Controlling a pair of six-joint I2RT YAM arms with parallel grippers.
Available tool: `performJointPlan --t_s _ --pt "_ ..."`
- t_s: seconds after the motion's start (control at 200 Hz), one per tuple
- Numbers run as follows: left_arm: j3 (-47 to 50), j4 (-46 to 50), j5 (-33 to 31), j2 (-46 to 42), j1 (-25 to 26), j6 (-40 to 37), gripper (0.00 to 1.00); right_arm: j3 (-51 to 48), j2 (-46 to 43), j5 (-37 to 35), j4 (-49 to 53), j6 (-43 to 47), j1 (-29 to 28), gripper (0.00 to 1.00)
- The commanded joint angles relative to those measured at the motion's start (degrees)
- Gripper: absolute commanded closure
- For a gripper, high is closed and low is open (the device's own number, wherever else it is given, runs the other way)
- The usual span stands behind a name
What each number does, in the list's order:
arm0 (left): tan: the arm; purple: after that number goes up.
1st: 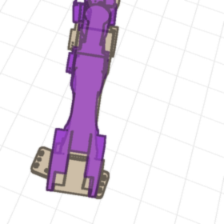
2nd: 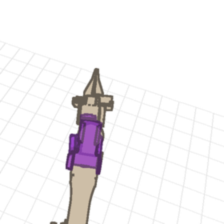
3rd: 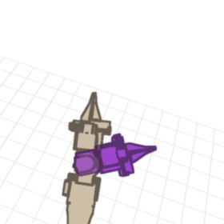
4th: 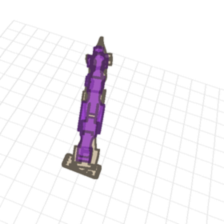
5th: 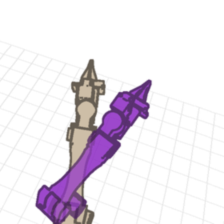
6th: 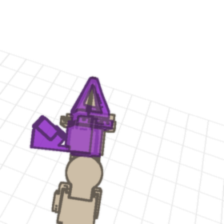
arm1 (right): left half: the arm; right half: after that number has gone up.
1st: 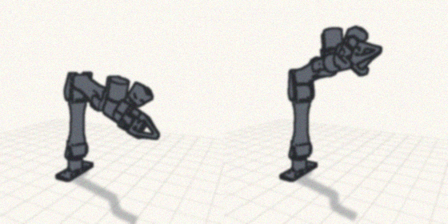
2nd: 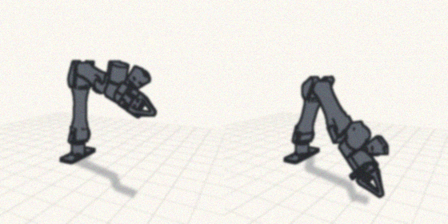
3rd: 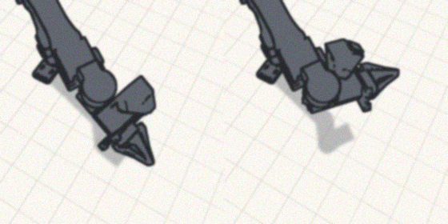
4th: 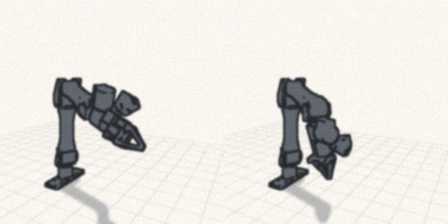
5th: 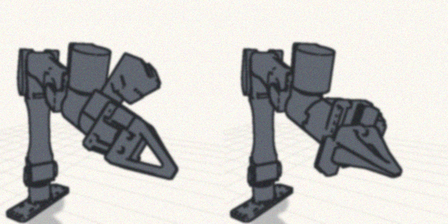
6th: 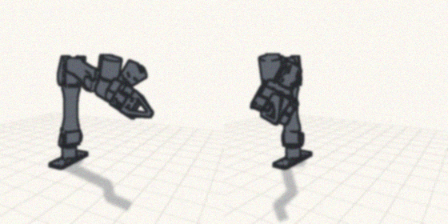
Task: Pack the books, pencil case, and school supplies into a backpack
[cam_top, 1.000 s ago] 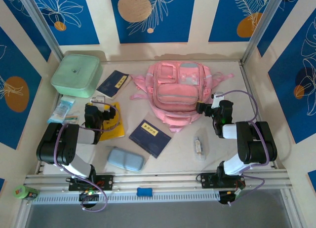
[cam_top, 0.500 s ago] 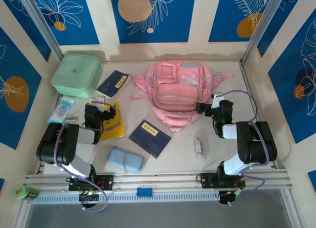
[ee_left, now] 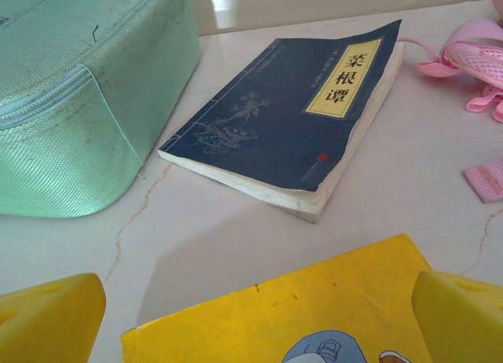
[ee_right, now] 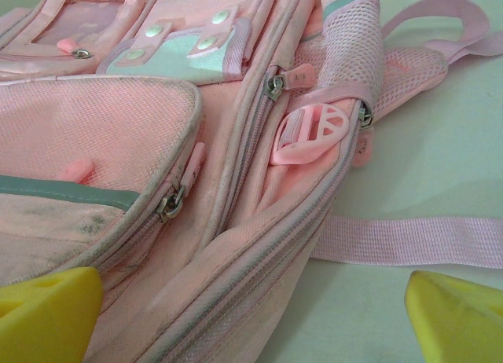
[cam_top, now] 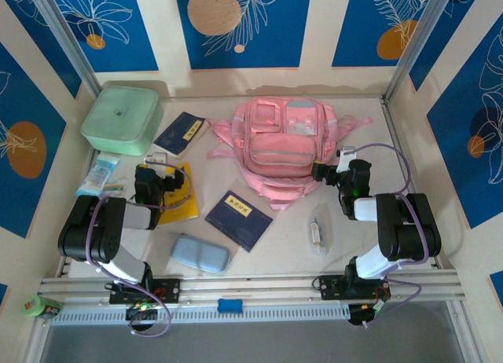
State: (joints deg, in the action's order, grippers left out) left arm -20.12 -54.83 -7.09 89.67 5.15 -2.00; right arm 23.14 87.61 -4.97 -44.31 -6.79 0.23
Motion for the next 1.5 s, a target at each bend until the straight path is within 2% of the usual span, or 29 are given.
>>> performJointPlan --t_s 0.0,0.135,0.29,0.395,0.455,0.505,0.615,0.73,0.845,1.01,1.121,1.241,1.381,1.496 --pt "-0.07 -0.93 0.24 -0.82 -0.36 -0.24 0.01 1.56 -2.03 1.41 1.03 1.31 -0.23 0.01" --pt "0.02 2.48 -0.81 -5.01 -0.36 0.08 0.0 3.03 -6.92 -1.31 7.76 -0.22 -0.22 0.01" --pt "-3.1 14.98 -2.2 -12.67 -0.4 1.01 0.01 6.37 -15.02 -3.63 20.44 -4.65 0.79 0.01" --pt "-5.5 22.65 -2.11 -18.03 -0.32 3.7 0.01 11.33 -18.96 -5.77 33.57 -15.4 2.11 0.01" --pt "-6.68 26.95 -0.38 -21.28 -0.34 6.27 0.01 14.87 -20.07 -8.31 43.45 -20.84 2.96 0.01" --pt "-7.58 30.26 1.06 -24.0 -0.41 9.8 0.0 15.54 -20.95 -8.69 47.48 -25.15 4.0 0.01" --pt "-8.59 35.7 2.08 -29.46 -0.34 16.91 0.01 13.63 -23.89 1.95 47.59 -29.1 7.31 0.01" --pt "-5.99 35.41 -1.27 -33.92 -0.49 24.21 0.01 14.63 -24.34 8.06 52.56 -30.35 7.42 0.01" --pt "-9.87 47.88 -1.35 -36.52 -0.51 30.76 0.01 16.14 -23.74 13.03 58.89 -31.68 6.87 0.01" --pt "-10.6 53.38 7.1 -38.07 -0.33 34.49 0.01 16.52 -22.46 16.83 64.01 -31.5 4.15 0.01" --pt "-10.35 54.83 13.24 -38.53 0.79 36.76 0.01 15.65 -20.83 18.52 62.87 -32.36 3.13 0.01" --pt "-11.3 57.91 14.23 -38.74 4.5 39.15 0.01 16.12 -17.34 20.35 61.14 -33.77 1.61 0.01" --pt "-11.35 58.56 11.07 -38.73 12.46 40.77 0.01 17.25 -12.38 20.59 58.69 -35.25 -0.92 0.0" --pt "-12.4 59.04 8.28 -36.58 19.06 42.04 0.01 18.34 -8.7 20.48 56.2 -36.25 -1.58 0.14"
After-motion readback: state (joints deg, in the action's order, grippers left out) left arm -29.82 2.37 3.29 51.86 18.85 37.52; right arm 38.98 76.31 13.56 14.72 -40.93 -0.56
